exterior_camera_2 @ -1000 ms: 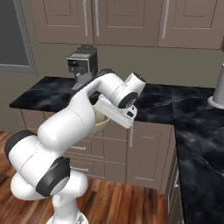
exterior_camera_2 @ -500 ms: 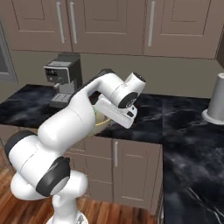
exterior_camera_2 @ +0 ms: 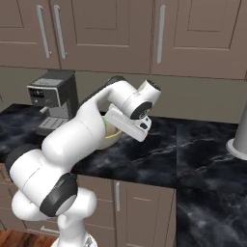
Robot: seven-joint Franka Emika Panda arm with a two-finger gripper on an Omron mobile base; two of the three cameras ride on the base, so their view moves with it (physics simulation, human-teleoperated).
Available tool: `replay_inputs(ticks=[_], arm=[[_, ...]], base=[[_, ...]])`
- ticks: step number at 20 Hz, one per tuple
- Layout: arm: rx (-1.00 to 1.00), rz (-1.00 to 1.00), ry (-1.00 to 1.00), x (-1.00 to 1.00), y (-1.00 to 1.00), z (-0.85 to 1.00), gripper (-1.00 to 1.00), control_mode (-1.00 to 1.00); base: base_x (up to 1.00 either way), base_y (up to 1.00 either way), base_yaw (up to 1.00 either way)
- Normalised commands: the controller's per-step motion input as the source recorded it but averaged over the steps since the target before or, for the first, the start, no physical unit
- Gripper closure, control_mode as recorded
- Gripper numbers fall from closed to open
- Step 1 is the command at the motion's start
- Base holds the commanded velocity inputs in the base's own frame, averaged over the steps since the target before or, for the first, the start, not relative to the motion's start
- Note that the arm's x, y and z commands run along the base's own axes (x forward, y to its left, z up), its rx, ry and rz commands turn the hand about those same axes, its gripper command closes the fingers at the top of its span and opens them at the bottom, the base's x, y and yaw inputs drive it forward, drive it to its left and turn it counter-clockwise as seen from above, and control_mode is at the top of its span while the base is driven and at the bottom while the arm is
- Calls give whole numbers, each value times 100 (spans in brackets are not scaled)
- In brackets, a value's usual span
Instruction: Place the cup inside the bowl on the dining table and move the bowl to any counter.
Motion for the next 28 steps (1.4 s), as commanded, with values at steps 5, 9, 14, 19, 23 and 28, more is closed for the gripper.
replay_inputs(ticks=[5,9,14,19,23,28], arm=[[0,0,0,0,0,0,100,100],[0,0,0,0,0,0,100,100],[0,0,0,0,0,0,100,100],[0,0,0,0,0,0,100,100],[0,0,0,0,0,0,100,100],[0,0,0,0,0,0,100,100]], base=[[66,-11,0],[19,-17,0],[0,0,0],[0,0,0],[0,0,0],[0,0,0]])
